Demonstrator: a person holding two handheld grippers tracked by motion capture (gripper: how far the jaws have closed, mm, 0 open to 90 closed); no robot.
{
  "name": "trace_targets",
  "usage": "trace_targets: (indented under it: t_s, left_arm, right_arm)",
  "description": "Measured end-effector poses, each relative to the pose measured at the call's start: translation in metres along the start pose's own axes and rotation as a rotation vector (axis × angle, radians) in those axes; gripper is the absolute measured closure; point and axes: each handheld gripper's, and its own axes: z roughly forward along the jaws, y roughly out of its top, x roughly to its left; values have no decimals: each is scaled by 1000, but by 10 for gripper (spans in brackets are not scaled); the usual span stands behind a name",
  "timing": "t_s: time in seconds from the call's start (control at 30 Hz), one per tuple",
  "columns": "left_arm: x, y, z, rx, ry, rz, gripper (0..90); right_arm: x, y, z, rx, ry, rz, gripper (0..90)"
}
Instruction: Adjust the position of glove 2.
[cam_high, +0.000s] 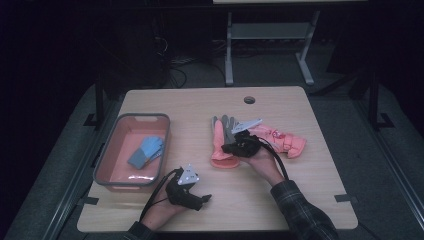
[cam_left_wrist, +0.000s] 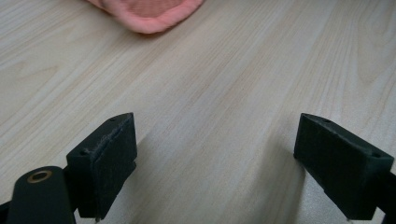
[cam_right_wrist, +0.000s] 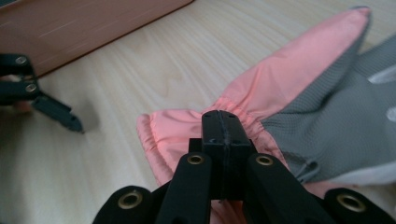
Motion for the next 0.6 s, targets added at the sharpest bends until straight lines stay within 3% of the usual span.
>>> trace_targets:
  t_s: [0.6]
  left_arm:
    - [0,0,0,-4,1,2,124]
  right_arm:
    - [9,-35,-45,48,-14,-60,900]
